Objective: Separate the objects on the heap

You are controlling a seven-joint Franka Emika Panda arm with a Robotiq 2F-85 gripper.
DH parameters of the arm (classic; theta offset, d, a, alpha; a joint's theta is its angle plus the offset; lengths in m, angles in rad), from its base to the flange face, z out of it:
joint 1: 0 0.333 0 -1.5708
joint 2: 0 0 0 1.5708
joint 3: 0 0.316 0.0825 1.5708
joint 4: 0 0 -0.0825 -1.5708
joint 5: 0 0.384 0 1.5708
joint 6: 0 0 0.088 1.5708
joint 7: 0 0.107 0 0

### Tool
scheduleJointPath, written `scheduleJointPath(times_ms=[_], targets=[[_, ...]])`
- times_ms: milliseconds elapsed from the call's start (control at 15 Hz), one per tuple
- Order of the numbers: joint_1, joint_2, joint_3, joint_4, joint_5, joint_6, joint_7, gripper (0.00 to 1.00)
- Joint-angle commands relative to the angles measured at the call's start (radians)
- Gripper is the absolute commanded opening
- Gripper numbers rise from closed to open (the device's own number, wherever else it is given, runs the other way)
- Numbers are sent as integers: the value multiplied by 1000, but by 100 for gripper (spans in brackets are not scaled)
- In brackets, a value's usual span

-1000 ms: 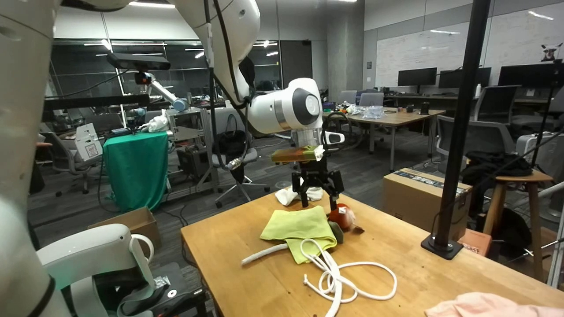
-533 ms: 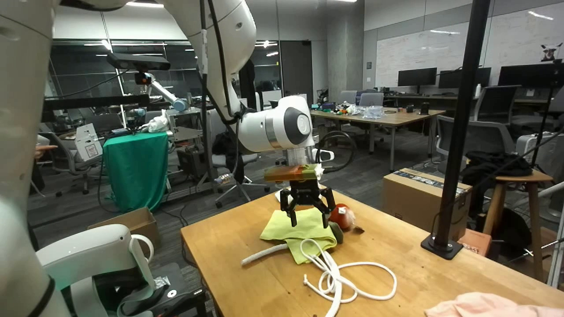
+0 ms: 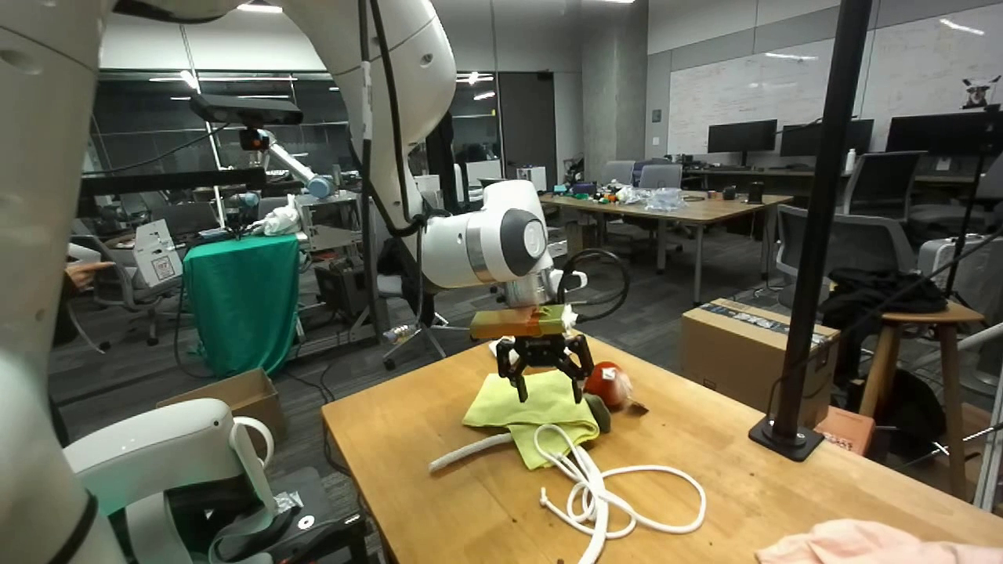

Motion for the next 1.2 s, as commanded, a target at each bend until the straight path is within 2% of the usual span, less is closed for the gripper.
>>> scheduleJointPath(times_ms=[0,467,933,1000,1067,1133], targets=[[7,18,-9,-17,-27,104,27,100],[81,99,-82,-8,-98,244,135,100],[173,149,-175,0,-128,302,211,100],[182,147,-181,0,-127,298,214,75],[194,146,-191,1,-131,299,221,75],[200,145,-195,1,-131,297,224,66]])
